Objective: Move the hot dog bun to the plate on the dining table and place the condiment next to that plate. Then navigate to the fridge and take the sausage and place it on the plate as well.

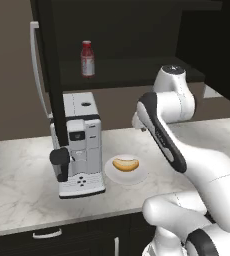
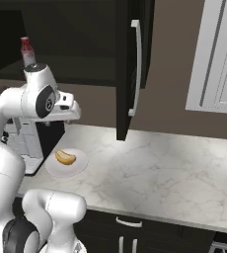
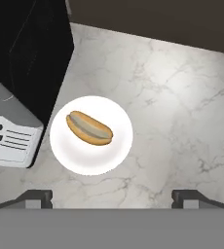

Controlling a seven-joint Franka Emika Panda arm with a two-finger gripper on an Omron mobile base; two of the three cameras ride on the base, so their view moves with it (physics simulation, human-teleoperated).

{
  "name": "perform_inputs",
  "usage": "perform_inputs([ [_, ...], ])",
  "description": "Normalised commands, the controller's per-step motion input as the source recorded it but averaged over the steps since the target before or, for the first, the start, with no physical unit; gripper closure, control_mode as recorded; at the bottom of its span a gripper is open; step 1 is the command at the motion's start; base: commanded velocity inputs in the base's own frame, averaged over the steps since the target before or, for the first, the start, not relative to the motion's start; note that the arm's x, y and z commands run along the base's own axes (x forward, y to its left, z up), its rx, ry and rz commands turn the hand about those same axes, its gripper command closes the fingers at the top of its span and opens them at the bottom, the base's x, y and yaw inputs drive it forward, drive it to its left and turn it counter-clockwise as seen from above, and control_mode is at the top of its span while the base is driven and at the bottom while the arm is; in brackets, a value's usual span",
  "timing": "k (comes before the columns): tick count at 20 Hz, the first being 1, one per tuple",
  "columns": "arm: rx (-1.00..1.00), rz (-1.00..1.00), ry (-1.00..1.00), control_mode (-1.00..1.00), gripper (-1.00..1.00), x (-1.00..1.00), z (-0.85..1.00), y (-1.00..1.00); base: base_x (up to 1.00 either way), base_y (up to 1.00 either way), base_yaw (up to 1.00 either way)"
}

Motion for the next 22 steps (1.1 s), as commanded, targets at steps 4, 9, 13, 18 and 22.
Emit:
perform_inputs([
  [4, -0.15, 0.30, 0.01, -1.00, -1.00, -0.16, -0.40, 0.42, 0.00, 0.00, 0.00],
  [9, -0.02, 0.29, 0.05, -1.00, -1.00, 0.00, -0.47, 0.16, 0.00, 0.00, 0.00],
  [13, -0.01, 0.25, 0.01, -1.00, -1.00, 0.00, -0.48, 0.06, 0.00, 0.00, 0.00],
  [18, -0.09, 0.07, 0.04, -1.00, -1.00, 0.26, -0.53, 0.02, 0.00, 0.00, 0.00],
  [22, -0.14, 0.00, 0.06, -1.00, -1.00, 0.47, -0.50, 0.00, 0.00, 0.00, 0.00],
])
